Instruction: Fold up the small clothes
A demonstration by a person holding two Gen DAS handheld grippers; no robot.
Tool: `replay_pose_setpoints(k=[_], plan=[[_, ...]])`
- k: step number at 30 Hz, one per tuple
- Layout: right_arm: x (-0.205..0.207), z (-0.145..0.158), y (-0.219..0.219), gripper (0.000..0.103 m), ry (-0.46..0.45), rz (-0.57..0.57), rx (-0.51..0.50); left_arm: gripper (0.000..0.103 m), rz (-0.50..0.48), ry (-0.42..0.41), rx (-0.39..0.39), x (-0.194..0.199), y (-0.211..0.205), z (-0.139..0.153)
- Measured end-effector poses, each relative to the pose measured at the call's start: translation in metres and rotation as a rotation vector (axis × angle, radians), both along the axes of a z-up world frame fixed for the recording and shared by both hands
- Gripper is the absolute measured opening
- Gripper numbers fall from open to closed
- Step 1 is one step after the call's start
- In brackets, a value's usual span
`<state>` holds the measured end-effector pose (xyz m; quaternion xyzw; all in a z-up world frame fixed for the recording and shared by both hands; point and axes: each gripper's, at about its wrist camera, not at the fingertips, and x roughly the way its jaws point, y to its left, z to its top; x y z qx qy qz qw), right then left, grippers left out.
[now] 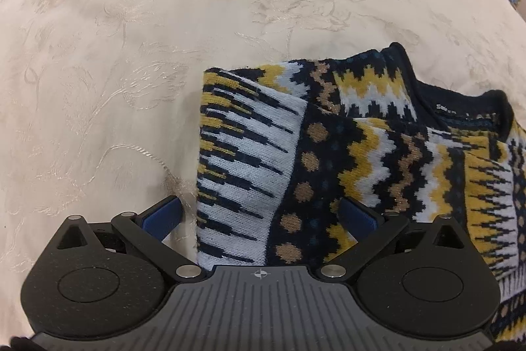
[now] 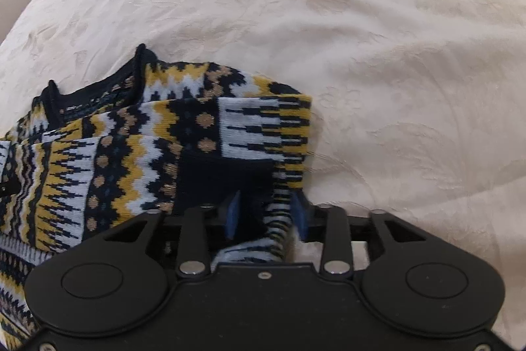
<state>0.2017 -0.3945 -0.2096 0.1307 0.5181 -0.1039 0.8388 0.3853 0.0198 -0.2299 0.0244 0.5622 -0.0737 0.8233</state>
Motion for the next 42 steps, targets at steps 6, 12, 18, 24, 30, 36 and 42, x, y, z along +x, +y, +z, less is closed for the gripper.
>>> replay_pose_setpoints(k=[6, 12, 18, 24, 30, 36, 42], plan=[[-0.005, 0.019, 0.0, 0.059, -0.054, -0.031, -0.01, 0.103, -0.006, -0.093, -0.033, -0.015, -0.013, 0.032], [0.006, 0.038, 0.023, 0.065, -0.173, 0.083, 0.021, 0.103, -0.09, -0.095, -0.068, -0.012, -0.041, 0.038], [0.045, 0.015, 0.029, 0.069, -0.109, 0.125, 0.007, 0.103, -0.119, -0.059, -0.027, -0.002, -0.056, 0.017], [0.056, -0.006, 0.006, 0.071, -0.059, 0.041, 0.066, 0.103, -0.168, -0.028, 0.041, 0.003, -0.067, -0.004], [0.058, -0.014, 0.024, 0.103, -0.076, 0.147, 0.045, 0.103, -0.138, -0.052, 0.082, 0.006, -0.078, -0.011], [0.054, -0.018, 0.032, 0.103, -0.097, 0.109, 0.014, 0.103, -0.138, -0.082, 0.106, 0.0, -0.08, -0.011], [0.059, -0.014, 0.025, 0.103, -0.065, 0.129, 0.049, 0.102, -0.166, -0.034, 0.1, 0.003, -0.074, 0.0]])
